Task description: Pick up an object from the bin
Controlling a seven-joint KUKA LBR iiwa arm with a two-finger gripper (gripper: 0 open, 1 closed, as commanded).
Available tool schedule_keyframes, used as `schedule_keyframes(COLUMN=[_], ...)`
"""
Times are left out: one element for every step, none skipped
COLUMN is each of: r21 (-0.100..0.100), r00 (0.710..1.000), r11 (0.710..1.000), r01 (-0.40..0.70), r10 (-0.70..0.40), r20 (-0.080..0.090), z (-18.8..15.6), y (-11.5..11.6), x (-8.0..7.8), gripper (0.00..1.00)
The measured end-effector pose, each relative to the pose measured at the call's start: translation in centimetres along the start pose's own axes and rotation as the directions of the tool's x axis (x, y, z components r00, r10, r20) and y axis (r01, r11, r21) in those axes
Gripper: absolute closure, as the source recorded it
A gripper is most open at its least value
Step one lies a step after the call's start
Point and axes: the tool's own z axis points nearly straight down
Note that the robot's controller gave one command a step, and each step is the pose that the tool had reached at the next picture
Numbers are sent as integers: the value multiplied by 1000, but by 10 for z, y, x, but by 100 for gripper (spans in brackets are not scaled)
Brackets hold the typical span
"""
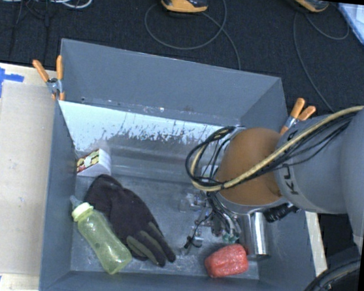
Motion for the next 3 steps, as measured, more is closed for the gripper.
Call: schedule_keyframes(r21=[-5,2,-3], r00=[1000,991,994], r11=[1000,991,994], r01=[18,-133,-108], r10=[-18,133,108], r20=[-3,-3,-5], z=[8,7,11], y=[28,63,89], x=[27,35,45], gripper=[0,0,0])
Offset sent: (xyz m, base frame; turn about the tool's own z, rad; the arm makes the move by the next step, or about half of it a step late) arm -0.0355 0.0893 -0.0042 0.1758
